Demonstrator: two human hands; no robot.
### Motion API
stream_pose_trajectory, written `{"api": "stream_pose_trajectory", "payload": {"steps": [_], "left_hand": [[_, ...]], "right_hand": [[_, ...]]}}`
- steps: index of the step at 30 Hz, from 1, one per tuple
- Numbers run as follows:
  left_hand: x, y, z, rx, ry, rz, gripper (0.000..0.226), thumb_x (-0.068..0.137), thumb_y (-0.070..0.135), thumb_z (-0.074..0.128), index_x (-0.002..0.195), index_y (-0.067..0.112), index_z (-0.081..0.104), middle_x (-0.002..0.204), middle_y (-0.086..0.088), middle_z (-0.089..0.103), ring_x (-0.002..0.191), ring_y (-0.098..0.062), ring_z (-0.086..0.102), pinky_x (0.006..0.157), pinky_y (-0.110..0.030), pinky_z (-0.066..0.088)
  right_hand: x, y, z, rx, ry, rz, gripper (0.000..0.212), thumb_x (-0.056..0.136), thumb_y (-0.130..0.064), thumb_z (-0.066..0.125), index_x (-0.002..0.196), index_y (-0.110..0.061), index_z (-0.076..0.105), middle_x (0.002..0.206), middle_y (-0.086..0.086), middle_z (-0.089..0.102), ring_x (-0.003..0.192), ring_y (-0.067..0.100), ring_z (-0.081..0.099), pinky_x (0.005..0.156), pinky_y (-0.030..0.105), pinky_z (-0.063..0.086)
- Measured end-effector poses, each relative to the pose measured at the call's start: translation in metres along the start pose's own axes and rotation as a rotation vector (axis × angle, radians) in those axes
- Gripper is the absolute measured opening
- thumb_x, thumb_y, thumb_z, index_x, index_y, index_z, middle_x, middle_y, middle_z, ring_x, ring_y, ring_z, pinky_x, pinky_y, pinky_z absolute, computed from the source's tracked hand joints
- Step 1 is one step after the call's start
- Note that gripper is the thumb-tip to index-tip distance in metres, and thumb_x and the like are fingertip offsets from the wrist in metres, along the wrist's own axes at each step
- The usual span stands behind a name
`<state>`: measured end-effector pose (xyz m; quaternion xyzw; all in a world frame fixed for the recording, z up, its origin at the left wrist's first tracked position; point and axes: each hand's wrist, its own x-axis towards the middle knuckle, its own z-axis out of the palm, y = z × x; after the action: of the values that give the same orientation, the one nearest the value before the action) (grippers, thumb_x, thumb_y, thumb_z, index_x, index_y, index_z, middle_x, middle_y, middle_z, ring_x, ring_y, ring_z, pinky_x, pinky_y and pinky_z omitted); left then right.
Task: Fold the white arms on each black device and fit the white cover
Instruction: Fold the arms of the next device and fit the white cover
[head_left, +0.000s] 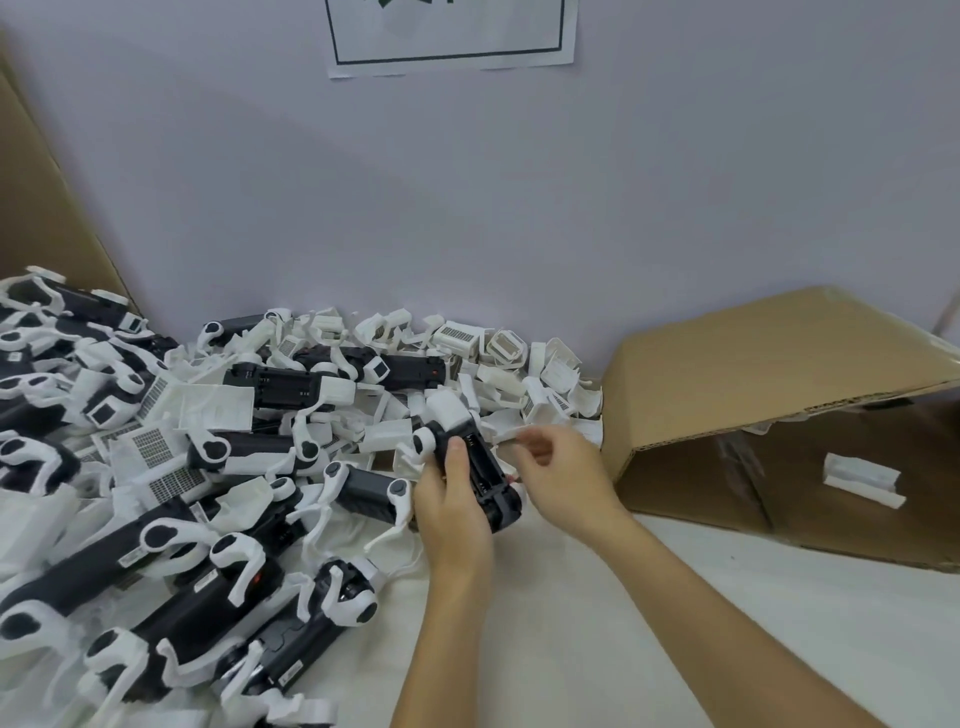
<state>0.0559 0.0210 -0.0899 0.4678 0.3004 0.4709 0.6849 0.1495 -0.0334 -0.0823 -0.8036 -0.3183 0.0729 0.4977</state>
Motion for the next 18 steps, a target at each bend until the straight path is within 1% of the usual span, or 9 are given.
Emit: {"api": "stream_pose_trajectory", "payload": {"steps": [2, 4, 6, 8, 11, 13, 15, 17, 18], "left_hand": [[0.001, -0.001, -0.001, 0.028, 0.004, 0.019, 0.018, 0.103, 0.026, 0.05, 0.104, 0.021, 0.068, 0.095, 0.001, 0.072, 0.101, -0.027, 0.067, 0.094, -0.048, 0.053], [0.003, -0.004, -0.001, 0.05, 0.018, 0.024, 0.025, 0.104, 0.028, 0.049, 0.118, 0.015, 0.065, 0.111, -0.003, 0.07, 0.11, -0.023, 0.064, 0.101, -0.046, 0.049], [0.005, -0.006, -0.002, 0.069, 0.029, 0.045, 0.026, 0.104, 0.028, 0.048, 0.121, 0.015, 0.064, 0.112, 0.0, 0.069, 0.111, -0.018, 0.063, 0.101, -0.041, 0.049], [0.005, -0.006, -0.002, 0.118, 0.034, 0.089, 0.023, 0.104, 0.027, 0.048, 0.118, 0.02, 0.064, 0.108, 0.01, 0.068, 0.11, -0.015, 0.062, 0.098, -0.033, 0.048], [0.007, -0.007, -0.002, 0.164, 0.028, 0.105, 0.024, 0.104, 0.027, 0.049, 0.12, 0.017, 0.064, 0.107, 0.011, 0.068, 0.11, -0.016, 0.062, 0.098, -0.034, 0.048], [0.007, -0.008, -0.002, 0.199, 0.015, 0.11, 0.027, 0.104, 0.026, 0.049, 0.124, 0.016, 0.064, 0.112, 0.004, 0.069, 0.112, -0.018, 0.061, 0.102, -0.039, 0.047], [0.006, -0.009, -0.003, 0.237, 0.01, 0.118, 0.028, 0.104, 0.025, 0.049, 0.126, 0.017, 0.063, 0.116, 0.003, 0.068, 0.116, -0.018, 0.059, 0.103, -0.035, 0.043], [0.005, -0.007, -0.003, 0.221, 0.005, 0.097, 0.029, 0.104, 0.026, 0.049, 0.127, 0.015, 0.062, 0.117, 0.001, 0.068, 0.116, -0.018, 0.059, 0.102, -0.034, 0.044], [0.004, -0.005, -0.003, 0.175, -0.004, 0.054, 0.029, 0.104, 0.026, 0.049, 0.126, 0.014, 0.063, 0.115, -0.001, 0.069, 0.113, -0.02, 0.062, 0.099, -0.036, 0.048]], "right_hand": [[0.016, -0.014, 0.006, -0.081, -0.077, -0.028, 0.028, 0.096, -0.023, 0.06, 0.118, -0.007, 0.066, 0.11, 0.005, 0.069, 0.101, 0.02, 0.065, 0.092, 0.032, 0.052], [0.029, -0.022, 0.01, -0.117, -0.232, -0.085, 0.029, 0.096, -0.021, 0.062, 0.124, -0.012, 0.064, 0.122, 0.004, 0.066, 0.109, 0.021, 0.062, 0.095, 0.032, 0.049], [0.039, -0.023, 0.014, -0.12, -0.399, -0.111, 0.038, 0.092, -0.015, 0.066, 0.13, -0.017, 0.061, 0.129, 0.0, 0.063, 0.114, 0.019, 0.059, 0.098, 0.033, 0.049], [0.046, -0.02, 0.017, -0.147, -0.475, -0.103, 0.044, 0.09, -0.013, 0.069, 0.132, -0.019, 0.06, 0.127, 0.001, 0.063, 0.111, 0.02, 0.061, 0.097, 0.033, 0.05], [0.054, -0.015, 0.022, -0.243, -0.497, -0.115, 0.038, 0.09, -0.014, 0.068, 0.127, -0.019, 0.061, 0.122, 0.004, 0.063, 0.107, 0.022, 0.061, 0.096, 0.034, 0.051], [0.057, -0.014, 0.025, -0.37, -0.483, -0.179, 0.023, 0.091, -0.014, 0.064, 0.11, -0.026, 0.062, 0.118, 0.006, 0.062, 0.104, 0.024, 0.06, 0.094, 0.036, 0.051], [0.056, -0.015, 0.027, -0.441, -0.432, -0.195, 0.017, 0.092, -0.018, 0.059, 0.093, -0.034, 0.053, 0.114, 0.007, 0.062, 0.103, 0.027, 0.061, 0.093, 0.043, 0.051], [0.053, -0.015, 0.028, -0.36, -0.354, -0.173, 0.01, 0.091, -0.023, 0.058, 0.09, -0.032, 0.054, 0.107, 0.002, 0.065, 0.097, 0.025, 0.061, 0.09, 0.046, 0.052], [0.052, -0.015, 0.026, -0.268, -0.297, -0.164, 0.012, 0.088, -0.026, 0.061, 0.098, -0.031, 0.056, 0.103, -0.005, 0.064, 0.095, 0.02, 0.061, 0.088, 0.044, 0.052]]}}
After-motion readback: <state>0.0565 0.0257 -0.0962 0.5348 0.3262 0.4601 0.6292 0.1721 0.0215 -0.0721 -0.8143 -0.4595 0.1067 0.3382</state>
